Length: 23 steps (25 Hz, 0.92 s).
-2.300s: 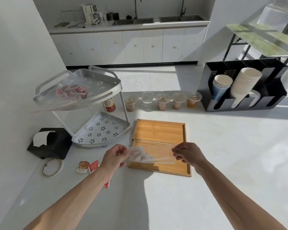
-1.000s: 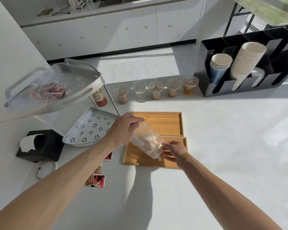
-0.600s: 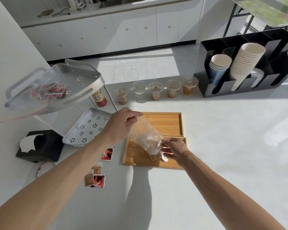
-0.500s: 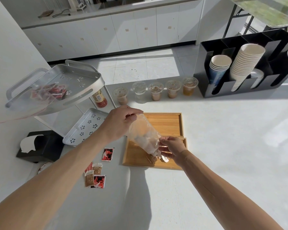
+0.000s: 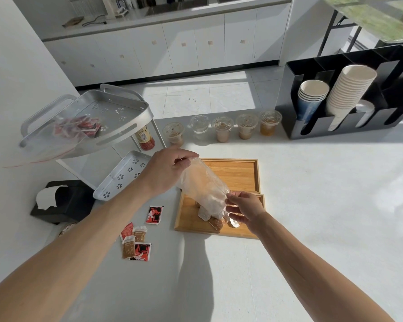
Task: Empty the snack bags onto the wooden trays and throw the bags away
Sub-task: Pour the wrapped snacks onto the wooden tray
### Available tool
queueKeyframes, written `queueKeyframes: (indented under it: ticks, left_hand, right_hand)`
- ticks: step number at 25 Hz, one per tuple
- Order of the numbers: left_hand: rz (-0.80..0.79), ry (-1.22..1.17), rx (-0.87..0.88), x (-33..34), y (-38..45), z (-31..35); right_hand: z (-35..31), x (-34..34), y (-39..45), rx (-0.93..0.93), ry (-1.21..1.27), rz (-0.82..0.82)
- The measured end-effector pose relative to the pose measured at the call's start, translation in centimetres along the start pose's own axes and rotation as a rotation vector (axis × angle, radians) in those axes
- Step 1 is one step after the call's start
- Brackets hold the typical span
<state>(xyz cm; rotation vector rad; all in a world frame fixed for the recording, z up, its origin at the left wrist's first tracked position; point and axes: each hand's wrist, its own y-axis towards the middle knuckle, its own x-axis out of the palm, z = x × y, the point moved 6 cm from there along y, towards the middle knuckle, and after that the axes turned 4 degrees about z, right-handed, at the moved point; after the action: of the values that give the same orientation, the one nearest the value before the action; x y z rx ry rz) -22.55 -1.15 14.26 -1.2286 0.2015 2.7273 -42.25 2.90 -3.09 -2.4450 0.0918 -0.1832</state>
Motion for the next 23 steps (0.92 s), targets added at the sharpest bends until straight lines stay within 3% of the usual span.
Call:
queueKeyframes:
  ticks: [6,10,13,18,23]
  left_hand:
    - [0.079,-0.023,-0.011,-0.8,-0.7,-0.9]
    - [0.238,-0.229,-0.153,-1.5,-2.1,-3.1]
    - [0.291,-0.397,-0.271,-1.5,-4.0,-5.1]
    - [0.325,-0.578,-0.431,-0.8,-8.8,-9.3]
    - [0.366,-0.603,-0.623,-0.5,-15.2,-16.4]
  right_hand:
    - [-0.6,-0.4,-0.9,-0.056,0.014,0.017]
    - [-2.7,-0.9,-2.7,-0.213,0.136,-0.007]
    - [-4.0,-0.7,-4.5,-0.306,-0.036,-0.028]
    - [-3.5,1.0,-6.7,-0.412,-0.303,0.107]
    - [0.3,6.3,-7.8,-0.322,-0.396,-0.009]
